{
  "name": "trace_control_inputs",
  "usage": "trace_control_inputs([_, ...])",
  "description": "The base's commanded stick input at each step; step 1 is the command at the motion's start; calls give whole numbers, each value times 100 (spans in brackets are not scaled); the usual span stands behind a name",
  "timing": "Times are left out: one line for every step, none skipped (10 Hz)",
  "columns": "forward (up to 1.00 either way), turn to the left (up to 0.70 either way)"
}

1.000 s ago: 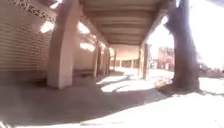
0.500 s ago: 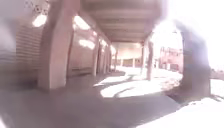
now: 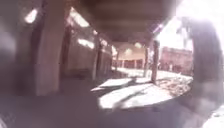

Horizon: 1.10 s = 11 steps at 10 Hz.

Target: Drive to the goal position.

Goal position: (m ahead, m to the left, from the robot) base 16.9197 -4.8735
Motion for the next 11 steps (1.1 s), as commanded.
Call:
trace_control_inputs([85, 0])
trace_control_inputs([85, 0])
trace_control_inputs([85, 0])
trace_control_inputs([85, 0])
trace_control_inputs([85, 0])
trace_control_inputs([85, 0])
trace_control_inputs([85, 0])
trace_control_inputs([85, 0])
trace_control_inputs([85, 0])
trace_control_inputs([85, 0])
trace_control_inputs([85, -25])
